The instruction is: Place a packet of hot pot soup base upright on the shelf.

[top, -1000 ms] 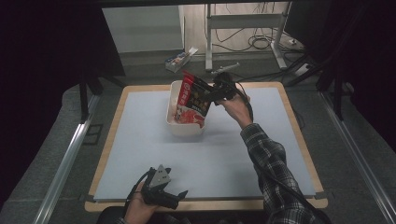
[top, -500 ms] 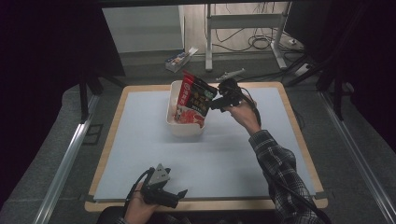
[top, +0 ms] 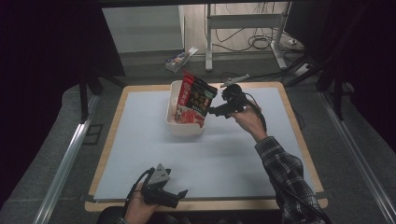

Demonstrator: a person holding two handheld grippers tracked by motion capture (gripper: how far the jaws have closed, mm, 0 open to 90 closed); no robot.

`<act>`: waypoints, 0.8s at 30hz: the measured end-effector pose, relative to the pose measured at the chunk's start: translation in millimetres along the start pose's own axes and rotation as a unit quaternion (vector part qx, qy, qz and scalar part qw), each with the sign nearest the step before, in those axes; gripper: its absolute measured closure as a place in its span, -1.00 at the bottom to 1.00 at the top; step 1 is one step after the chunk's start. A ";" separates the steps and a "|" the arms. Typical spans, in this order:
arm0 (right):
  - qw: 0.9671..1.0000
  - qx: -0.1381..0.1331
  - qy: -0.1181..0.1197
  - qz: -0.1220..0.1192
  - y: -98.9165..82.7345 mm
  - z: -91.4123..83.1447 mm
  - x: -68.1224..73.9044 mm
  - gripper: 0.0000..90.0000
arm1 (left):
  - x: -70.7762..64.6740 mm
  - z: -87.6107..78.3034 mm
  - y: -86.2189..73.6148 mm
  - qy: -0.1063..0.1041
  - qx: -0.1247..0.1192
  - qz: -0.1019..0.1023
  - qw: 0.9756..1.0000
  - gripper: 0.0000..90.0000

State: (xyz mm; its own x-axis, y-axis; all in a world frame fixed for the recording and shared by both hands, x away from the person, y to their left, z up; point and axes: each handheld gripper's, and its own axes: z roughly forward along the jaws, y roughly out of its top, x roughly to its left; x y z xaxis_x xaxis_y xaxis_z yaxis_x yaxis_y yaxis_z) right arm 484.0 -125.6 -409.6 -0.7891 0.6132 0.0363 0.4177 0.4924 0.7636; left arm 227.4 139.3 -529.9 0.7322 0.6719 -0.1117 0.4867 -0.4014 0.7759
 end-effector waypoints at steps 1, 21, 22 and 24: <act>1.000 0.000 0.002 0.000 -1.2 -1.4 0.3 -0.82 | -0.2 0.1 0.1 -0.003 0.000 -0.001 1.000 -0.92; 1.000 0.002 0.002 -0.017 -40.6 -20.4 17.5 -0.96 | -2.5 1.2 0.2 -0.004 0.011 0.011 1.000 -0.89; 1.000 0.002 0.000 -0.017 -43.1 -20.5 18.8 -0.96 | -2.7 1.3 0.2 -0.004 0.012 0.012 1.000 -0.89; 1.000 0.001 -0.002 -0.022 -47.9 -20.8 20.6 -0.96 | -2.8 1.4 0.2 -0.003 0.013 0.013 1.000 -0.89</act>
State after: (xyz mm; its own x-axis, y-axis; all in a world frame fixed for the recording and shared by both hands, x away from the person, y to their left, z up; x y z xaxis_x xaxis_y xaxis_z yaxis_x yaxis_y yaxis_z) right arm 438.4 -149.4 -432.0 -0.8052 0.5930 0.0011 0.3841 0.5201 0.7628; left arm 226.2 136.5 -530.3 0.7474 0.6573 -0.0966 0.4800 -0.4337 0.7625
